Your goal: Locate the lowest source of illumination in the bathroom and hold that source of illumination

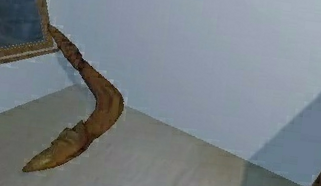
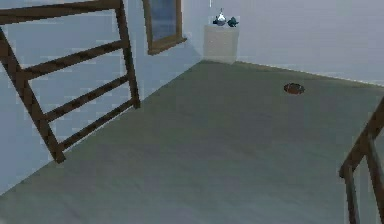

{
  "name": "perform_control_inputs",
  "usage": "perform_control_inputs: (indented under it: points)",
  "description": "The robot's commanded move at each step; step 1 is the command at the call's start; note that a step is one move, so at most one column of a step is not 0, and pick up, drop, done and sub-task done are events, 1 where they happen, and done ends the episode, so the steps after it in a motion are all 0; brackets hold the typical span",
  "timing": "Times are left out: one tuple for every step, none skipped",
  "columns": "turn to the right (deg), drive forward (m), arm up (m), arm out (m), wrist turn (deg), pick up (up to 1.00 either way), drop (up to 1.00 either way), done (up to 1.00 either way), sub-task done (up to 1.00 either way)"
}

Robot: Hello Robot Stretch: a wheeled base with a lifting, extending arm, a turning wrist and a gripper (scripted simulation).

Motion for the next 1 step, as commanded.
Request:
perform_control_inputs:
  points:
    - [-42.0, 0.0, 0.0, 0.0, 0.0, 0.0, 0.0, 0.0, 0.0]
